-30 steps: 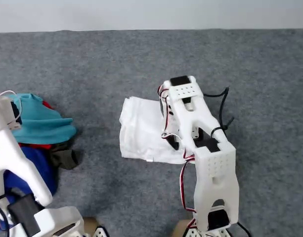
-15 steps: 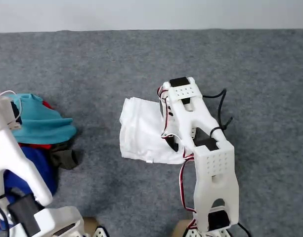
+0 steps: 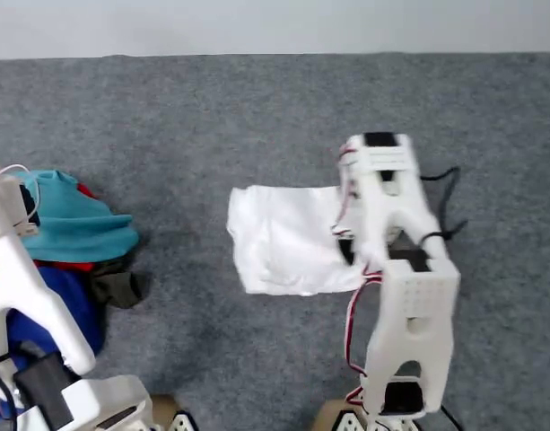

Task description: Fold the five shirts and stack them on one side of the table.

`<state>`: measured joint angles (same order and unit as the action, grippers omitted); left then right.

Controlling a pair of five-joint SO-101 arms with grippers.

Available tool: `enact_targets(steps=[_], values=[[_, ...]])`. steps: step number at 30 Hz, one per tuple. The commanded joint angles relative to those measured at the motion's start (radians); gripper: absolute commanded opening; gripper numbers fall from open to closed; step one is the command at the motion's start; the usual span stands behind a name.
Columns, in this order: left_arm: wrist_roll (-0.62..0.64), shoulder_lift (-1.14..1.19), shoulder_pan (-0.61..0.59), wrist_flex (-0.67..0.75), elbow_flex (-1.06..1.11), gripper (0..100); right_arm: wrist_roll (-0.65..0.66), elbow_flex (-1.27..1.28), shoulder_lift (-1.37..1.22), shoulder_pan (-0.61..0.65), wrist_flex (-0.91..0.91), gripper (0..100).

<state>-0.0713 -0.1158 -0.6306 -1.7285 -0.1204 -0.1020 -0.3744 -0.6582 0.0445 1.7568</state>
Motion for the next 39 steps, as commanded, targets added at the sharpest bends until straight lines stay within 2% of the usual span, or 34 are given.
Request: enact_targets(steps=[1, 5, 16, 21, 24, 26, 28, 34, 39], values=[[-0.009, -0.04, -0.009, -0.026, -0.002, 0, 0.132, -0.021, 0.13, -0.074, 0.022, 0.9], [-0.009, -0.038, -0.008, -0.026, -0.002, 0, 0.27, -0.061, 0.136, -0.117, 0.019, 0.9], [-0.009, -0.038, -0.008, -0.026, -0.002, 0, 0.582, -0.252, 0.074, -0.243, -0.143, 0.9], [-0.009, -0.038, -0.009, -0.026, -0.002, 0, 0.698, -0.275, 0.008, -0.255, -0.137, 1.1], [-0.009, -0.038, -0.009, -0.026, -0.002, 0, 0.712, -0.278, -0.001, -0.246, -0.064, 7.9], [-0.009, -0.038, -0.009, -0.026, -0.001, 0, 0.689, -0.281, 0.012, -0.245, -0.03, 14.9], [-0.009, -0.038, -0.009, -0.026, -0.001, 0, 0.669, -0.29, 0.045, -0.243, -0.008, 17.7], [-0.009, -0.038, -0.009, -0.025, -0.001, 0, 0.661, -0.302, 0.182, -0.185, 0.021, 17.7], [-0.009, -0.038, -0.008, -0.025, -0.001, 0, 0.661, -0.299, 0.186, -0.062, 0.022, 14.3]])
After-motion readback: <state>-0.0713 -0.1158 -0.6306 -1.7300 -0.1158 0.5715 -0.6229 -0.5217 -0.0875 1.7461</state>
